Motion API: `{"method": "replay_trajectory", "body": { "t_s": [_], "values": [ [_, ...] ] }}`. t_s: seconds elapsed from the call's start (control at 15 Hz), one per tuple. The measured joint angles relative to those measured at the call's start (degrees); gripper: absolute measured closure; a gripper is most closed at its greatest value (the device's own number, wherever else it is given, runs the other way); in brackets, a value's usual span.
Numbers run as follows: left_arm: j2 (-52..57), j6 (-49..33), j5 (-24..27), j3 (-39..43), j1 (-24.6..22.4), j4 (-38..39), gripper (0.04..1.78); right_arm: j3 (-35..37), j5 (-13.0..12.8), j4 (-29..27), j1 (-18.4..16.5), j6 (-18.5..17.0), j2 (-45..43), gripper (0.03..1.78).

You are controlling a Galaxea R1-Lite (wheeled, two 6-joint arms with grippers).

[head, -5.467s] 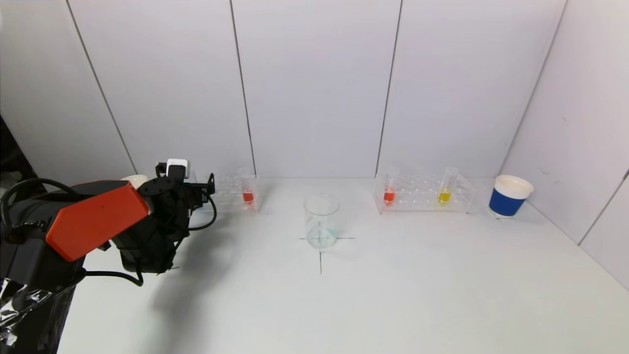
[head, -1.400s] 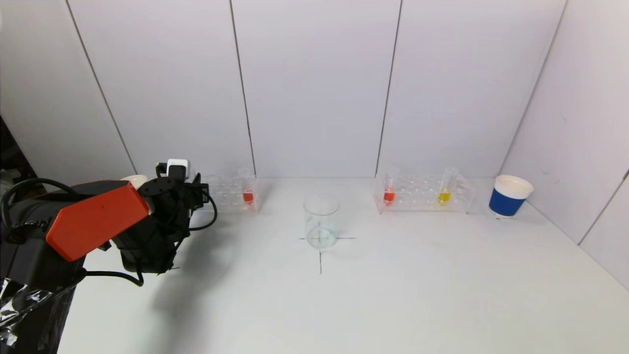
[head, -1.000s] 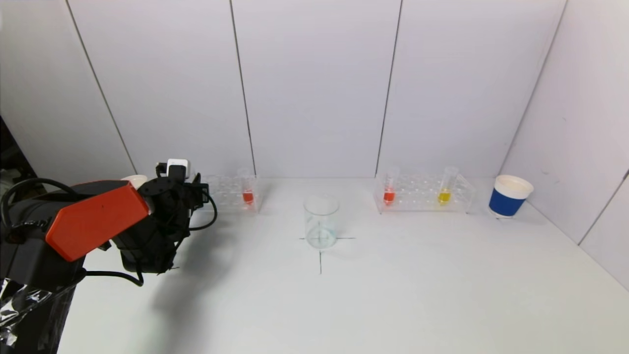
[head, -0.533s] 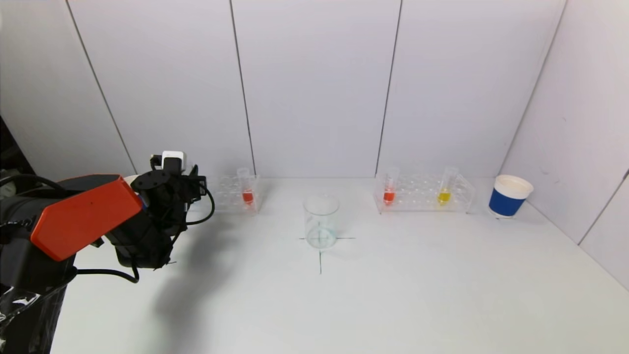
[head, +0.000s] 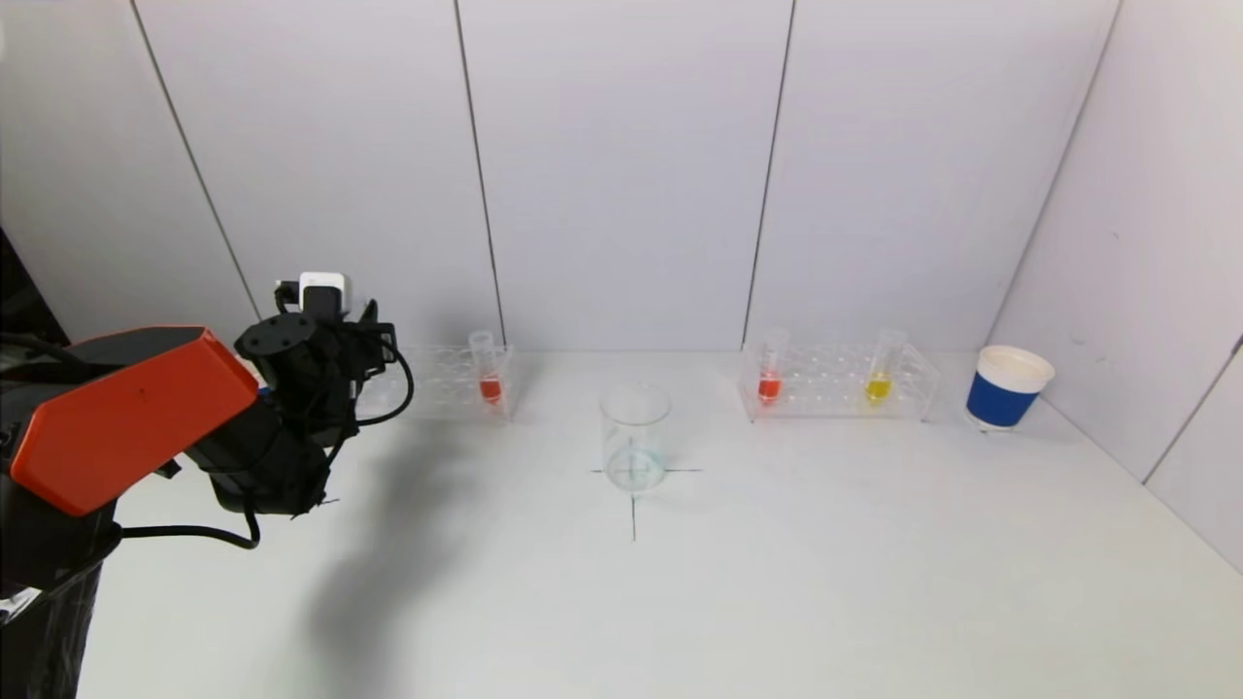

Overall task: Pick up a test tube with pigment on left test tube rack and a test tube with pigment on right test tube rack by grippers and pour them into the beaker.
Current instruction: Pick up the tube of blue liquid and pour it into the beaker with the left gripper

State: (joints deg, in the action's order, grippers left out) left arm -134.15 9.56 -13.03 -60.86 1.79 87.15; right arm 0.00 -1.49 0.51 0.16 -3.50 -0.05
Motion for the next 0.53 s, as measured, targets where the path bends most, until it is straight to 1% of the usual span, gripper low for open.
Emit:
{"method": "replay_trajectory", "body": {
  "t_s": [0.27, 0.53],
  "values": [
    [4.0, 0.0, 0.1, -1.0, 0.0, -3.6, 1.35, 0.0, 0.0, 0.0, 0.0, 0.0, 0.0, 0.04],
    [9.5, 0.0, 0.2, -4.2, 0.1, -11.1, 1.35, 0.0, 0.0, 0.0, 0.0, 0.0, 0.0, 0.04]
  ]
}}
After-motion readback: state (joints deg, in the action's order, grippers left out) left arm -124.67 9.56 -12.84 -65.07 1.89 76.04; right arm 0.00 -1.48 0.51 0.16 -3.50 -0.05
